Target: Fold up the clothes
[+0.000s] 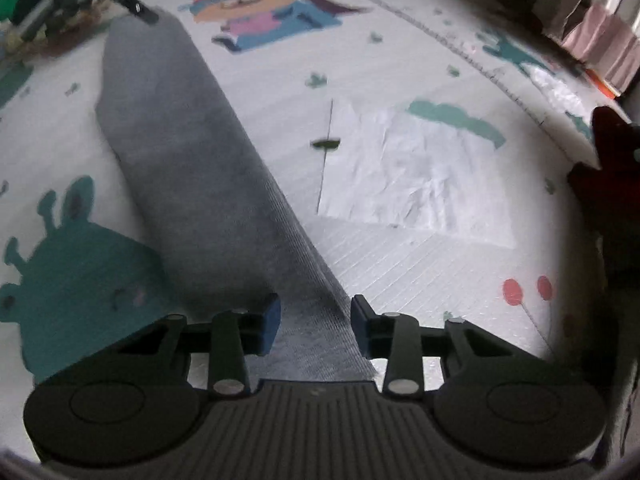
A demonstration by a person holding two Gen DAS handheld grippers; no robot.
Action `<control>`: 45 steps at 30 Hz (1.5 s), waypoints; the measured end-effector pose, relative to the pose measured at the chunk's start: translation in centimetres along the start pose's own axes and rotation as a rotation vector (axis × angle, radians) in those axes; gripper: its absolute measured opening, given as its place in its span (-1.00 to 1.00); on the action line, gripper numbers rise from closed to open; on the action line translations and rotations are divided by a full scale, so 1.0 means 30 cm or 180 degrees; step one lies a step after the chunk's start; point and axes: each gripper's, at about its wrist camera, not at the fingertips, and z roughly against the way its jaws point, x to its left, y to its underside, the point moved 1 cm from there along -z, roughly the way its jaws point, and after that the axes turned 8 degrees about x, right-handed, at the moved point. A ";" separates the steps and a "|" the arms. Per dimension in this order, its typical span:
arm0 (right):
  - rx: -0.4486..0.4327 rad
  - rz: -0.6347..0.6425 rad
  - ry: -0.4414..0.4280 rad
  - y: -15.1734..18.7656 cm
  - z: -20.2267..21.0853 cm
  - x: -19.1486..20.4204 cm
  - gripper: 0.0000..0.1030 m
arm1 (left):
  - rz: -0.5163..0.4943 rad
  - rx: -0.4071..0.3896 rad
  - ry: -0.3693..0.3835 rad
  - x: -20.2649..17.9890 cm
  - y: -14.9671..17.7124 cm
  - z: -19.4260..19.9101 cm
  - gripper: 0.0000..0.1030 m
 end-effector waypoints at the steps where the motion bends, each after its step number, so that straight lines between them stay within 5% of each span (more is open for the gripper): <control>1: 0.0025 -0.0004 -0.0031 -0.006 -0.011 0.000 -0.60 | -0.0004 -0.0002 -0.0002 -0.001 0.001 0.000 -0.78; 3: 0.0070 -0.0002 -0.0072 -0.026 -0.019 -0.008 -0.88 | -0.0005 -0.0013 0.0006 0.000 0.003 0.000 -0.79; 15: 0.0027 0.0053 0.0062 -0.081 0.010 -0.061 -0.85 | -0.0055 -0.0049 0.0084 0.012 0.011 0.004 -0.79; 18: 0.0053 -0.0027 0.0202 -0.069 0.006 -0.063 -0.06 | -0.0072 -0.0059 0.0069 0.005 0.007 0.012 -0.79; 19: 0.0056 -0.0056 0.0255 -0.064 0.006 -0.063 0.01 | -0.0122 -0.0080 0.0033 -0.003 0.007 0.021 -0.77; 21: -0.0129 -0.0112 0.0238 -0.053 0.046 -0.066 0.01 | -0.0276 -0.0161 -0.0097 -0.027 0.009 0.045 -0.58; 25: -0.0502 -0.0032 0.0256 -0.025 0.110 -0.023 0.00 | -0.0752 -0.0644 -0.0621 -0.113 0.029 0.119 -0.54; 27: -0.0531 0.0079 0.0205 -0.020 0.100 0.029 -0.04 | -0.0967 -0.0752 -0.0592 -0.172 0.045 0.126 -0.54; 31: -0.0296 -0.0097 -0.0065 -0.025 0.012 0.100 -0.04 | -0.1458 -0.0601 -0.0471 -0.291 0.096 0.048 -0.34; 33: -0.0239 -0.0256 -0.0136 -0.017 -0.016 0.098 0.10 | -0.1679 -0.0298 -0.0722 -0.289 0.129 -0.037 -0.19; 36: -0.0078 -0.0418 -0.0210 0.003 -0.027 0.049 0.45 | -0.1528 -0.0259 -0.0697 -0.191 0.147 -0.064 -0.28; 39: -0.0063 -0.0212 -0.0088 0.027 -0.022 0.078 0.43 | -0.1363 -0.0233 -0.0788 -0.184 0.129 -0.055 -0.41; 45: -0.0500 -0.0148 -0.0114 0.000 0.035 0.130 0.29 | -0.1096 -0.0608 -0.0465 -0.214 0.094 0.003 -0.26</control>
